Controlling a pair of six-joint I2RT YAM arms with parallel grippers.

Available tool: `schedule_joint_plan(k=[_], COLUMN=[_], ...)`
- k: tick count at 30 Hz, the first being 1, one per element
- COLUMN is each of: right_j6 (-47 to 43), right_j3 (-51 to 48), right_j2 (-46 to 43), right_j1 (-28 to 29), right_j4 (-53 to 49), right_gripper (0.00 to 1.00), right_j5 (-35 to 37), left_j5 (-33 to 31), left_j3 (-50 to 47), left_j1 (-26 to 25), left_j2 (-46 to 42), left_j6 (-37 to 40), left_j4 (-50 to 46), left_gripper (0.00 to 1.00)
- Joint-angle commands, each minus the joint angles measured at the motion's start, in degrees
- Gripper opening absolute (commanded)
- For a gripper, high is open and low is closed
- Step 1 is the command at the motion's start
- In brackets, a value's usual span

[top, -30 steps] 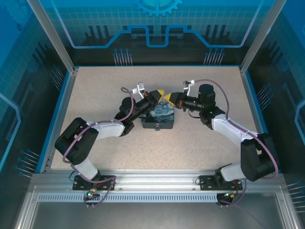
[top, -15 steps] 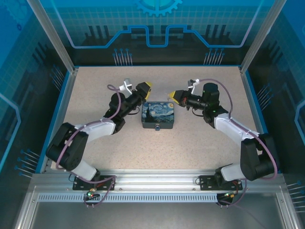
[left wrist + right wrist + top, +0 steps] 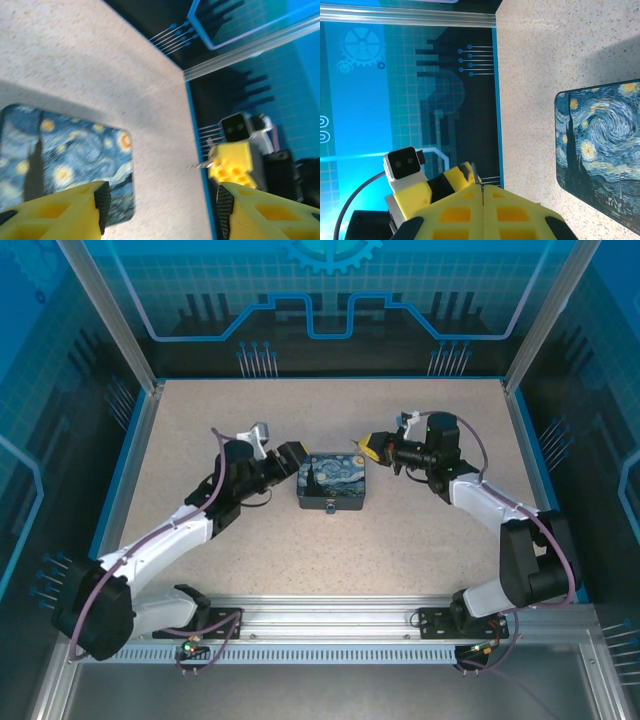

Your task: Unlock the padlock with the key

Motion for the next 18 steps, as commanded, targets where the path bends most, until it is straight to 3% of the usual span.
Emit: schedule_joint_plan(k=[1, 10, 18], right_j6=[-3.03, -9.86, -9.35], right_j3=[1.57, 3.56, 3.0], right_j2=[0.75, 3.58, 6.63], right_j1=[-0.58, 1.2, 2.63], right_j4=[-3.94, -8.05, -5.83], right_gripper=[0.0, 0.0, 0.0], right_j5=[0.49, 3.32, 5.42], left_j5=[-1.81, -4.94, -11.1], left_j3=[-2.77, -7.5, -8.8], left_j1=[-3.0, -14.95, -19.08], left_j2=[-1.46, 7.76, 15.66], left_j6=[6.62, 12.2, 16.88], left_j4=[-8.4, 0.17, 6.91], left_gripper=[0.61, 0.66, 0.73])
